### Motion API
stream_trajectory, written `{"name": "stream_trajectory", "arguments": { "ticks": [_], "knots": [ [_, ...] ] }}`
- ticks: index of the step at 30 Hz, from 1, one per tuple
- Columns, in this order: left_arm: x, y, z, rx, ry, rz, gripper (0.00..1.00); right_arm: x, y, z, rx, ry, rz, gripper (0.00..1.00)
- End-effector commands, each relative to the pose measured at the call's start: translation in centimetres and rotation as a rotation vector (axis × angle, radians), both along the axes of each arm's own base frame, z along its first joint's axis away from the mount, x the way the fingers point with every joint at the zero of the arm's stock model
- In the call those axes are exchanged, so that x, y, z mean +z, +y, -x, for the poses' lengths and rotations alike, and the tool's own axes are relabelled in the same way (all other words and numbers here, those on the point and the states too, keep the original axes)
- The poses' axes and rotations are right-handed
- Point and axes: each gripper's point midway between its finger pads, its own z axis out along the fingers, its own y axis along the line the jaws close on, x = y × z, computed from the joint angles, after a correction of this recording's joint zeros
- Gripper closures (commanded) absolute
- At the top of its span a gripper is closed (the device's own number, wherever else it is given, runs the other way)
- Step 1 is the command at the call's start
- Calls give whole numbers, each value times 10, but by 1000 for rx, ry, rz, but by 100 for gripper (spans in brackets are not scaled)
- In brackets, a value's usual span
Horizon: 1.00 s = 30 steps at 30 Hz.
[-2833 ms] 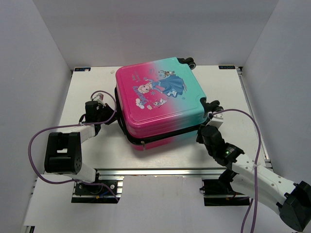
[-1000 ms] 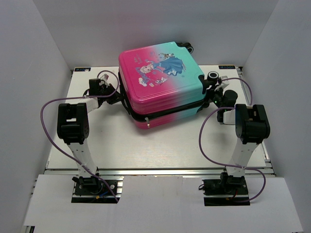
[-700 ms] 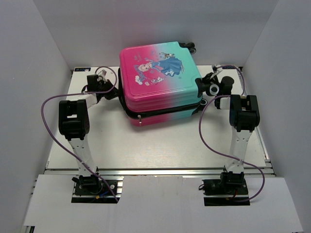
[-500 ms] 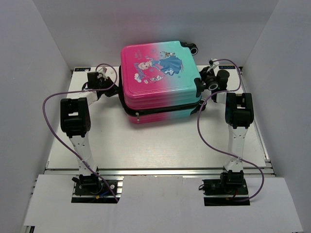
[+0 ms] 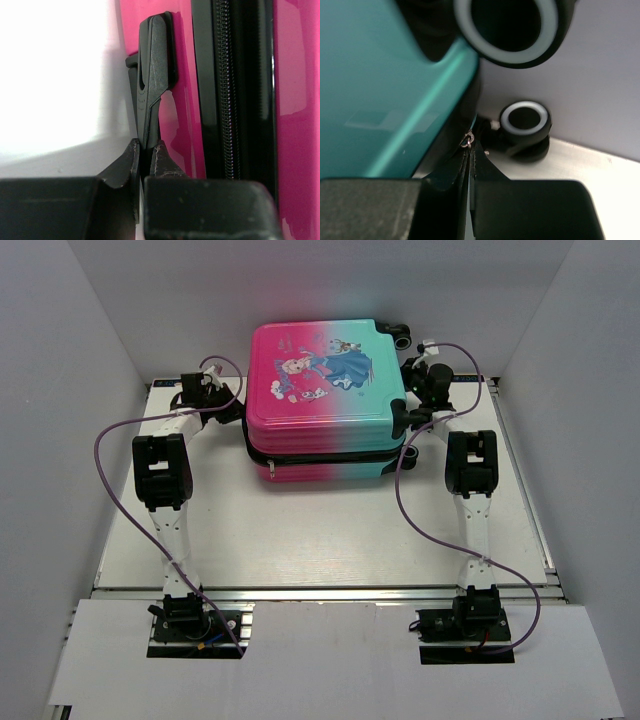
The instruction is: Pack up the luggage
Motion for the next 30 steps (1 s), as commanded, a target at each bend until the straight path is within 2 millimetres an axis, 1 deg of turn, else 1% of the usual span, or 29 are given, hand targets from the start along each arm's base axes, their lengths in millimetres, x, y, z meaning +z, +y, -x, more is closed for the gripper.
{"name": "stream_trajectory", "arguments": {
  "ticks": [1,2,3,4,5,6,8,9,10,11,12,13,14,15,16,17,18,19,20,21,22,23,24,25,26,27,28,29,30],
  "knots": [
    [-72,41,11,118,156,-125,100,94,-64,-50,-353,-256,-97,100],
    [-70,42,10,120,151,-130,100,77,-66,-55,-380,-244,-124,100],
    [-70,42,9,122,148,-131,100,76,-76,-58,-464,-237,-212,100],
    [-71,43,9,119,150,-136,100,74,-75,-59,-494,-236,-259,100],
    [-71,42,9,115,151,-135,100,63,-80,-62,-537,-217,-307,100],
    [-72,43,10,117,156,-139,100,61,-83,-62,-568,-202,-409,100],
    [-73,43,8,115,156,-144,100,63,-72,-56,-490,-220,-472,100],
    [-74,44,7,115,158,-148,100,67,-56,-51,-405,-225,-468,100],
    [-72,44,4,110,149,-151,100,70,-43,-46,-354,-250,-418,100],
    [-75,44,3,106,153,-151,100,78,-33,-36,-310,-270,-391,100],
    [-77,43,2,99,156,-149,100,80,-7,-23,-197,-278,-347,100],
    [-67,42,-8,87,123,-145,100,84,2,-12,-152,-298,-314,100],
    [-75,42,-10,85,136,-144,100,91,12,11,-104,-321,-305,100],
    [-77,37,-13,69,140,-148,100,91,24,28,-33,-324,-284,100],
    [-66,37,-25,61,102,-150,100,120,29,47,9,-380,-267,100],
    [-77,31,-28,45,109,-154,100,123,46,66,69,-391,-246,100],
    [-77,24,-32,22,96,-152,100,93,57,90,129,-344,-199,100],
    [-76,19,-36,-4,80,-137,100,119,64,112,161,-394,-172,100],
    [-65,13,-47,-17,39,-133,100,115,74,128,194,-404,-130,100],
    [-73,5,-49,-37,37,-125,100,85,87,155,238,-335,-112,100],
    [-70,2,-52,-52,18,-108,100,109,97,179,280,-393,-115,100],
    [-69,-4,-52,-80,3,-82,100,109,102,197,317,-383,-122,100],
    [-62,-13,-57,-103,-48,-68,100,107,116,218,357,-374,-131,100],
    [-60,-16,-57,-108,-57,-49,100,101,116,244,371,-353,-124,100],
    [-58,-24,-58,-121,-71,-43,100,99,121,260,390,-345,-123,100],
    [-51,-25,-64,-120,-101,-41,100,94,138,280,422,-322,-131,100],
    [-50,-25,-66,-115,-105,-34,100,87,138,302,436,-298,-122,100],
    [-48,-29,-69,-108,-111,-35,82,82,139,309,428,-271,-113,100],
    [-41,-28,-74,-82,-118,-24,56,76,147,322,449,-253,-98,100]
  ]
}}
